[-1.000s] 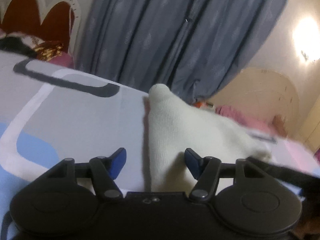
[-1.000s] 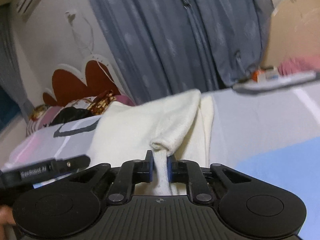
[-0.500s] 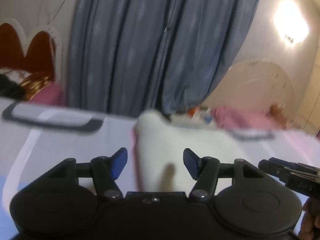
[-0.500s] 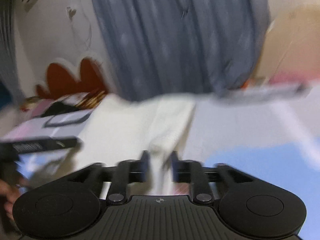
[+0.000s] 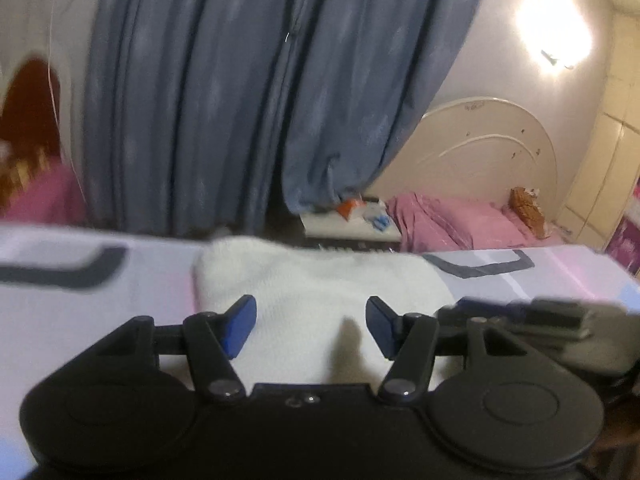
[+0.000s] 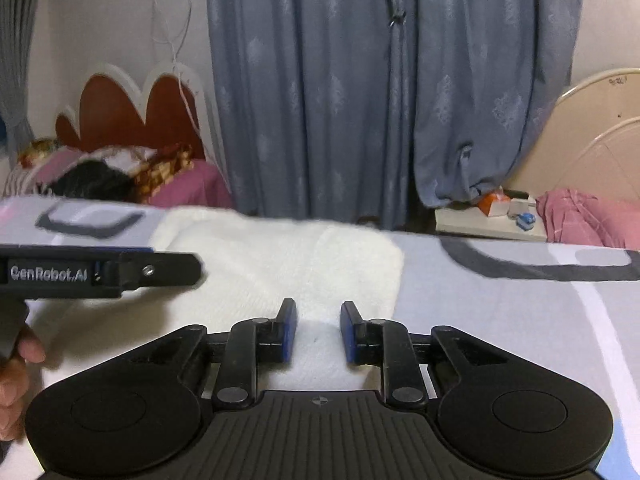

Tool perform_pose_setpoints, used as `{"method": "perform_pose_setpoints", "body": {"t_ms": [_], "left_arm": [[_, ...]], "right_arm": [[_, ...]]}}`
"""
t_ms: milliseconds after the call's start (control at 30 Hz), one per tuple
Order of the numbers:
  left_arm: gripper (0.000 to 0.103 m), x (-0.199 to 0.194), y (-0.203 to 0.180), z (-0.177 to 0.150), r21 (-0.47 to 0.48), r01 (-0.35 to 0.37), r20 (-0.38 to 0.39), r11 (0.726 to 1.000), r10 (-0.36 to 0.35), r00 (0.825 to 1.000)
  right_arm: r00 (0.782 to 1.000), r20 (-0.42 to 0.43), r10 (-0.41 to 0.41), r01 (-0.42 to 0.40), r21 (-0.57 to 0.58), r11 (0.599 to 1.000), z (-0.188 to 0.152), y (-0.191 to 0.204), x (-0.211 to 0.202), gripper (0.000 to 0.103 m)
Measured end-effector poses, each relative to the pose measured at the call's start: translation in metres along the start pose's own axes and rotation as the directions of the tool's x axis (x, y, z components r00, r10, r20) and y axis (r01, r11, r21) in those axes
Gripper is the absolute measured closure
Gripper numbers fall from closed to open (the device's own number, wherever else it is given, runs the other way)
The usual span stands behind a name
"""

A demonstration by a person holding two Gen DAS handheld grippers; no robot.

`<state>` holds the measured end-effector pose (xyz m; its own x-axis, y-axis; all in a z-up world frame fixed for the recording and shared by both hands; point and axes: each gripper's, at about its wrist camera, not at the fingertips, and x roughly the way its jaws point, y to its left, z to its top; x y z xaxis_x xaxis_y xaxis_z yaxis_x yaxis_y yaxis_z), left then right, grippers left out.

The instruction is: Fold small clothes

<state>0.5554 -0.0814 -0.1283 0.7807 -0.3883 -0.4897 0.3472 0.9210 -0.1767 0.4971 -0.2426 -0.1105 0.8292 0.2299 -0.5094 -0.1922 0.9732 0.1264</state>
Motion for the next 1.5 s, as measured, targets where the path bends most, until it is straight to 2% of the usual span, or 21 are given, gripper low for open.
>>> {"method": "perform_pose_setpoints", "body": {"t_ms": [67,100,133,167,200,267,333,433,567,667,767,933,1000,1100,1167,1267,1300,1367,1400,1467,1500], "left_arm": [[0.041,-0.007,-0.005,-0.005,0.021,-0.080,0.012,0.997,0.080,0.997],[0.041,-0.006,-0.002,-0.009,-0.002,-0.090,-0.003,0.996,0.090,0.996],[0.040,0.001,-0.001,-0.013,-0.016,-0.091,-0.042,0.996,0.091,0.995],[0.034,0.012,0.000,-0.018,-0.006,-0.108,-0.091,0.994,0.107,0.990],[0.033,0.016,0.001,-0.021,-0.012,-0.105,-0.099,0.994,0.104,0.990],[0.036,0.011,0.006,-0.017,-0.065,-0.090,-0.115,0.994,0.082,0.990],[0.042,-0.009,0.006,-0.014,-0.053,-0.092,-0.087,0.994,0.087,0.992],[0.041,-0.048,0.008,-0.026,-0.030,-0.090,-0.048,0.996,0.088,0.995],[0.041,-0.086,0.020,-0.058,-0.066,-0.105,-0.052,0.992,0.101,0.993],[0.042,-0.095,0.024,-0.080,-0.083,-0.129,-0.097,0.988,0.121,0.988],[0.042,-0.096,0.024,-0.093,-0.121,-0.133,-0.121,0.984,0.118,0.986],[0.043,-0.098,0.019,-0.096,-0.106,-0.167,-0.138,0.980,0.152,0.979],[0.046,-0.106,0.017,-0.092,-0.107,-0.151,-0.138,0.983,0.136,0.981],[0.046,-0.112,0.012,-0.092,-0.120,-0.057,-0.132,0.991,0.041,0.990],[0.043,-0.102,0.004,-0.097,-0.059,-0.087,-0.186,0.994,0.074,0.980],[0.048,-0.107,0.001,-0.096,-0.061,-0.098,-0.172,0.993,0.086,0.981],[0.047,-0.117,0.001,-0.093,-0.063,-0.096,-0.132,0.993,0.087,0.987],[0.044,-0.126,0.002,-0.089,-0.056,-0.114,-0.079,0.992,0.110,0.991],[0.044,-0.124,0.004,-0.089,-0.062,-0.124,-0.082,0.990,0.119,0.990],[0.045,-0.110,0.008,-0.091,-0.072,-0.133,-0.142,0.989,0.122,0.982],[0.044,-0.100,0.007,-0.095,-0.051,-0.143,-0.196,0.988,0.131,0.972]], "right_arm": [[0.999,0.029,0.012,-0.011,-0.019,1.000,0.000,0.004,-0.021,0.081],[0.999,0.029,0.022,-0.021,-0.027,0.999,-0.002,0.007,-0.027,0.081],[0.999,0.028,0.034,-0.033,-0.033,0.999,-0.006,0.011,-0.031,0.081],[0.999,0.005,0.035,-0.035,-0.046,0.998,-0.008,0.014,-0.028,0.081],[0.999,-0.052,0.011,-0.015,-0.073,0.997,-0.016,0.017,-0.018,0.081],[0.999,-0.047,0.002,-0.005,-0.074,0.997,-0.023,0.016,-0.016,0.081],[0.999,-0.049,-0.004,0.002,-0.041,0.999,-0.017,0.015,-0.027,0.081],[1.000,0.018,0.024,-0.024,-0.029,0.999,-0.021,0.014,-0.066,0.080],[0.997,-0.018,0.070,-0.071,-0.018,0.997,-0.047,0.016,-0.109,0.080],[0.992,-0.059,0.111,-0.107,0.065,0.992,-0.070,0.016,-0.127,0.080],[0.988,-0.075,0.135,-0.125,0.116,0.985,-0.079,0.023,-0.130,0.080],[0.985,-0.117,0.126,-0.109,0.140,0.984,-0.082,0.025,-0.119,0.081],[0.979,-0.108,0.171,-0.150,0.175,0.973,-0.080,0.018,-0.123,0.100],[0.985,-0.065,0.161,-0.145,0.201,0.969,-0.074,0.009,-0.138,0.100],[0.984,-0.114,0.136,-0.112,0.198,0.974,-0.076,0.005,-0.128,0.100],[0.983,-0.140,0.117,-0.091,0.180,0.979,-0.079,0.005,-0.120,0.100],[0.983,-0.144,0.112,-0.086,0.176,0.981,-0.074,0.007,-0.123,0.100],[0.993,-0.098,0.068,-0.056,0.125,0.991,-0.066,0.017,-0.136,0.099],[0.996,-0.065,0.063,-0.056,0.106,0.993,-0.063,0.021,-0.143,0.098],[0.996,-0.022,0.087,-0.084,0.096,0.992,-0.061,0.027,-0.146,0.097],[0.995,-0.013,0.101,-0.100,0.093,0.991,-0.061,0.030,-0.144,0.097]]}}
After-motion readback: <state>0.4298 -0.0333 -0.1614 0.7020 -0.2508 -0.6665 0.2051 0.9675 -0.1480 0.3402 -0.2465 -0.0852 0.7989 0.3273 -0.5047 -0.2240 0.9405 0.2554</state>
